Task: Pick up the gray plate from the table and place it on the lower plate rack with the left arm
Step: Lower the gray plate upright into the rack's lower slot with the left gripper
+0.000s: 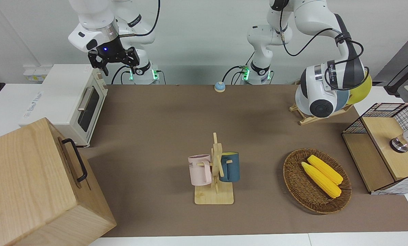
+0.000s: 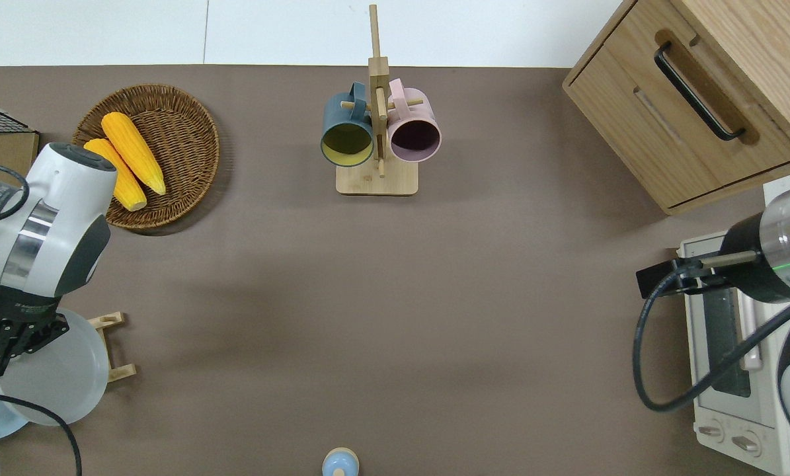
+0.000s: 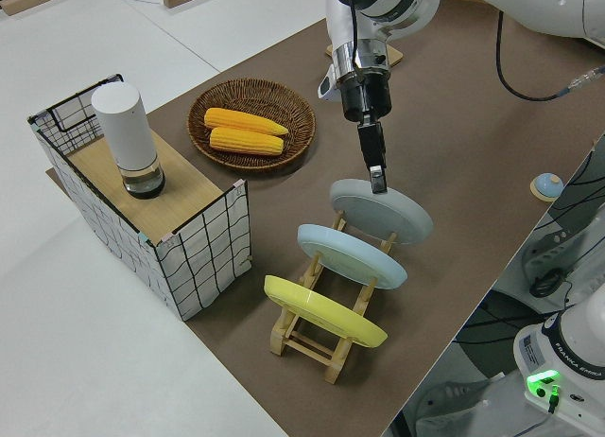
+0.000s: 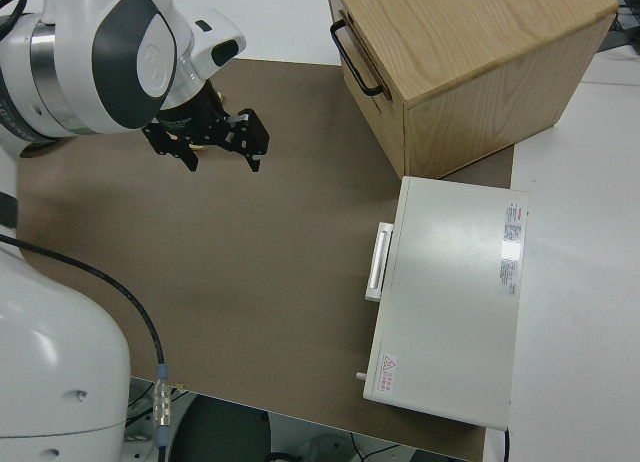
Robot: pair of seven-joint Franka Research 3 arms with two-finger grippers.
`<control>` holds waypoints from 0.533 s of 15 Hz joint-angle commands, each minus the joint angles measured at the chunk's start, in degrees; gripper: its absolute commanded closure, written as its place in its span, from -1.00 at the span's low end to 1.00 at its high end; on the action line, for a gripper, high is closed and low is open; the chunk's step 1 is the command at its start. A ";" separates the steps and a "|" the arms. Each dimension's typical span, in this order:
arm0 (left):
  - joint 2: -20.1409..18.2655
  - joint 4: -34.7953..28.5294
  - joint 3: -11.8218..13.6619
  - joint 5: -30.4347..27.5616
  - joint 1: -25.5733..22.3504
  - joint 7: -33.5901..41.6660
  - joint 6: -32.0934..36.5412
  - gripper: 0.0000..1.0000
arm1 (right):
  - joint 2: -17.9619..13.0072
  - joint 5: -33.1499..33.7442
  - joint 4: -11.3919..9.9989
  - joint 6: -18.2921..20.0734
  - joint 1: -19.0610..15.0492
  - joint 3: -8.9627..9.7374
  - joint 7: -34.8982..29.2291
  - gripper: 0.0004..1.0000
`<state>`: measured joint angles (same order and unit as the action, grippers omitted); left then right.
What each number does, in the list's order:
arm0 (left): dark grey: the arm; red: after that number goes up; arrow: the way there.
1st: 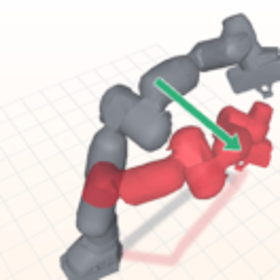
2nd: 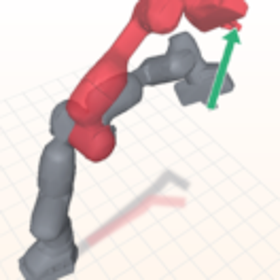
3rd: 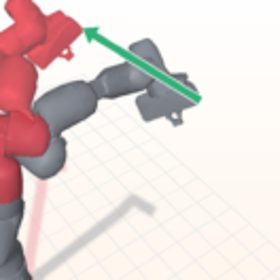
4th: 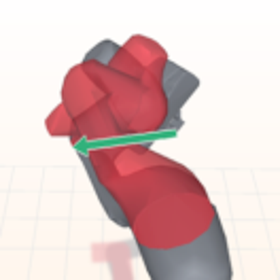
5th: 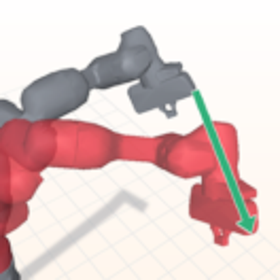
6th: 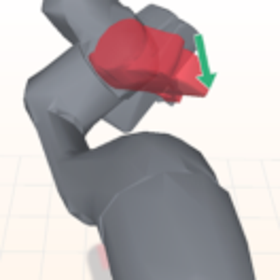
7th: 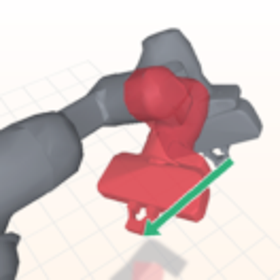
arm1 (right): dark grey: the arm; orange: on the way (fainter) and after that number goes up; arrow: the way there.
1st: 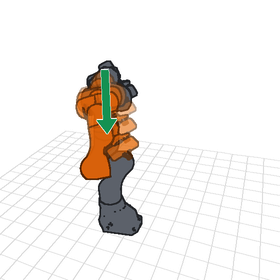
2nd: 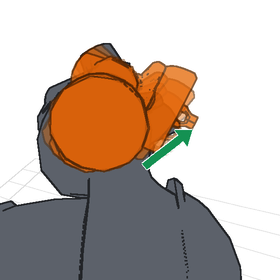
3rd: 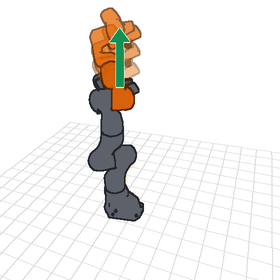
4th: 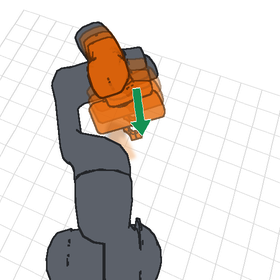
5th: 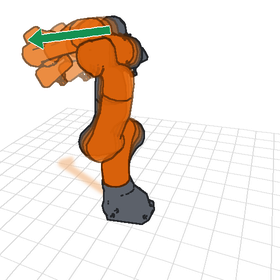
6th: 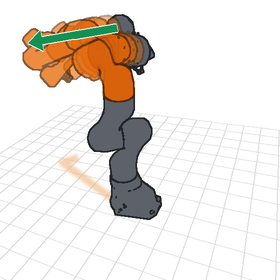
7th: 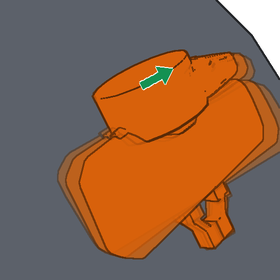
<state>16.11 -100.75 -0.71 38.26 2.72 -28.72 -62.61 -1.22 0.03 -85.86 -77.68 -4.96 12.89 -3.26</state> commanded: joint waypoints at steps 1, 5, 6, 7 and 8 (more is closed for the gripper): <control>0.76 0.47 -0.70 1.90 1.06 -4.31 2.06 1.00 | -0.27 -0.20 0.35 0.87 -0.84 0.38 0.19 -0.97; 0.58 0.47 -0.70 1.64 1.06 -4.76 1.53 1.00 | -0.27 -0.20 0.35 0.87 -0.76 0.38 0.19 -0.98; 0.67 0.47 -0.70 1.46 1.06 -4.76 1.27 1.00 | -0.27 -0.20 0.35 0.87 -0.76 0.38 0.19 -0.98; 0.76 0.47 -0.70 1.29 0.98 -4.76 0.92 1.00 | -0.27 -0.20 0.35 0.87 -0.84 0.38 0.19 -0.97; 0.67 0.38 -0.78 0.94 0.98 -4.59 -0.04 0.98 | -0.27 -0.20 0.35 0.87 -0.85 0.38 0.19 -0.97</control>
<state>16.47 -100.74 -1.65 38.95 3.31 -32.71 -61.98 -1.22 0.03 -85.86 -77.68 -4.96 12.89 -3.26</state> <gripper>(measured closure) 0.965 0.009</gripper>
